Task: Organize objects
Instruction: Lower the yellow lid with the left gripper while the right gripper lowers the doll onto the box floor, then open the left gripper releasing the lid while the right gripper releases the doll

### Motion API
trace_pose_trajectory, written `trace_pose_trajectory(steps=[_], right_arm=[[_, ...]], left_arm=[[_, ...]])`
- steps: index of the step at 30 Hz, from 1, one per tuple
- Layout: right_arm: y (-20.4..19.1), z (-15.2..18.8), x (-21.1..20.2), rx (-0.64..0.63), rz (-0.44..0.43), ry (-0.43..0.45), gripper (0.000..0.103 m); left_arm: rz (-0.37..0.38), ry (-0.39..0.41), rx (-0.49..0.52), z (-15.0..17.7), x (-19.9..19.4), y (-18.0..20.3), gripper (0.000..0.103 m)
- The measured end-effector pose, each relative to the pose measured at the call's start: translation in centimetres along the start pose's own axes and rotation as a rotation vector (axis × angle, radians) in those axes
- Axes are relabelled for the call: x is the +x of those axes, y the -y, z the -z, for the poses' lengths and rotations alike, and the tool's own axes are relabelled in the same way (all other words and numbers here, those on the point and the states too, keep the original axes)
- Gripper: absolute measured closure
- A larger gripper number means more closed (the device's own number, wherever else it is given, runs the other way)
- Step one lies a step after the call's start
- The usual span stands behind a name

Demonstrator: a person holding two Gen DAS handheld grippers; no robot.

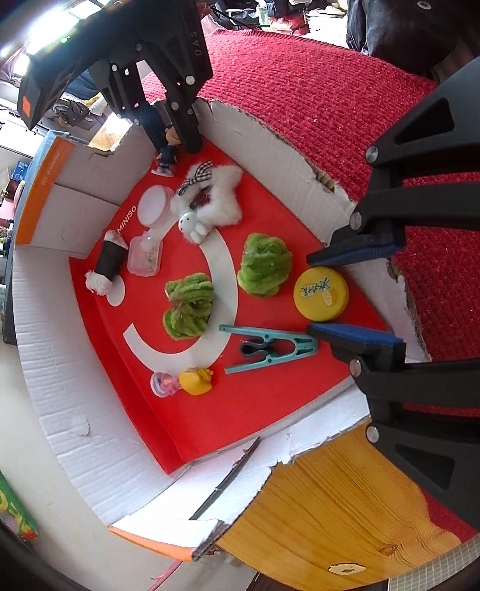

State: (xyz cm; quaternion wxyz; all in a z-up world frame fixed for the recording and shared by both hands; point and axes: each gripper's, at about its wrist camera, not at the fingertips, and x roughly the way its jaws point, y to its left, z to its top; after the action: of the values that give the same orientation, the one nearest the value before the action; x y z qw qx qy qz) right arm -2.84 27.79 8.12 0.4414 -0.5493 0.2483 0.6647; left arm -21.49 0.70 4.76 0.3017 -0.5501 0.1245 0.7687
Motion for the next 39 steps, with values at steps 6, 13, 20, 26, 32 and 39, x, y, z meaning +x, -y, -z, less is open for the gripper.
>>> trace_pose_trajectory(steps=[6,13,20,26,32,39], right_arm=[[0.0,0.4,-0.3,0.01,0.005,-0.007,0.075],[0.1,0.8,-0.6,0.051,0.022,-0.018,0.075],[0.3,1.4,-1.2,0.084,0.035,-0.028,0.075],[0.7,1.8,-1.8,0.111,0.054,-0.039,0.074],[1.0,2.3,-2.3,0.122,0.057,-0.042,0.074],[1.5,3.2,-3.3,0.13,0.06,-0.041,0.074]], left_arm=[[-0.003,0.0,0.005,-0.1,0.0,0.1,0.071],[-0.003,0.001,0.004,-0.1,0.0,0.2,0.071],[-0.001,0.002,0.003,0.0,-0.1,0.2,0.07],[0.002,0.004,-0.005,-0.1,-0.2,0.1,0.068],[-0.001,0.007,-0.006,0.1,-0.4,0.0,0.067],[0.003,0.016,-0.012,0.2,-0.6,-0.2,0.062]])
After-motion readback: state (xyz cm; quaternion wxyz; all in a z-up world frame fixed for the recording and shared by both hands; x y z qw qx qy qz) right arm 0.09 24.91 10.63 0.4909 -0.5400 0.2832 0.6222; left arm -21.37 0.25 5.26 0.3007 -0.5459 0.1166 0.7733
